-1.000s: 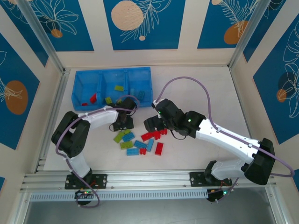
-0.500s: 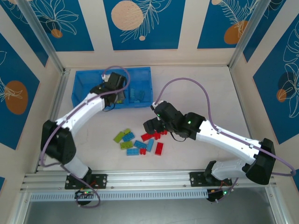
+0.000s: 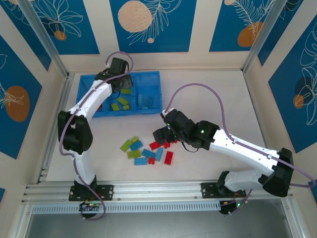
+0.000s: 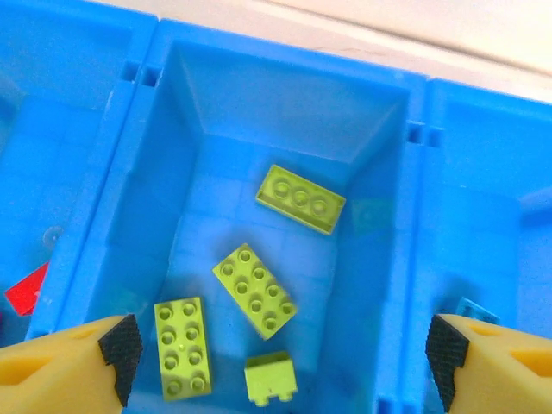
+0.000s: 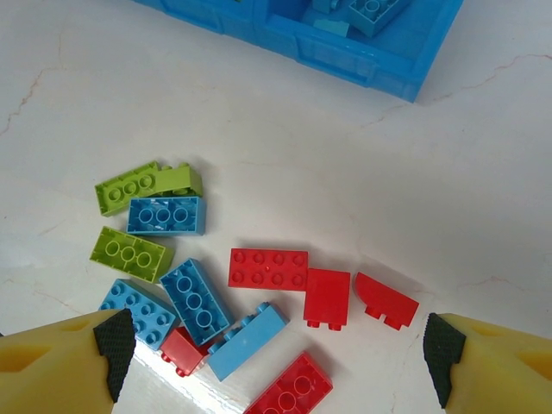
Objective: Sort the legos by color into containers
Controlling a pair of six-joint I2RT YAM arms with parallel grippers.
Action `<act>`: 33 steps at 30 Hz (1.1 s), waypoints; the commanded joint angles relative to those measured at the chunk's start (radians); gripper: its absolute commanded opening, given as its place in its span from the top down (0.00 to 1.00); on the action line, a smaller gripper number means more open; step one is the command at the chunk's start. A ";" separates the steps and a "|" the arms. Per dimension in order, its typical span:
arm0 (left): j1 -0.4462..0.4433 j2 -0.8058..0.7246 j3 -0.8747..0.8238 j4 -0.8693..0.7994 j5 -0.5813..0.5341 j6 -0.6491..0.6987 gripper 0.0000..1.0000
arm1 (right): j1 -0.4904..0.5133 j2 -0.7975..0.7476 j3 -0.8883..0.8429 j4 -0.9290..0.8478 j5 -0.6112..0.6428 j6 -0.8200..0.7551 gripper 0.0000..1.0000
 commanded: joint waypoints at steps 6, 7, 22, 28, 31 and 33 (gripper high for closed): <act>-0.126 -0.589 -0.348 -0.076 0.104 0.015 0.13 | 0.071 0.198 0.093 0.024 -0.149 -0.076 0.09; -0.132 -0.651 -0.381 -0.106 0.107 0.032 0.13 | 0.092 0.233 0.100 0.051 -0.164 -0.085 0.05; -0.130 -1.039 -0.650 -0.268 0.210 0.404 0.00 | 0.087 0.727 0.346 0.136 -0.267 -0.039 0.01; -0.129 -1.049 -0.713 -0.186 0.177 0.408 0.00 | 0.085 0.819 0.406 0.103 -0.252 -0.020 0.02; -0.127 -1.041 -0.730 -0.179 0.160 0.411 0.00 | 0.083 0.846 0.420 0.077 -0.217 -0.004 0.10; -0.126 -1.043 -0.744 -0.174 0.158 0.411 0.00 | 0.081 0.864 0.435 0.055 -0.202 0.001 0.16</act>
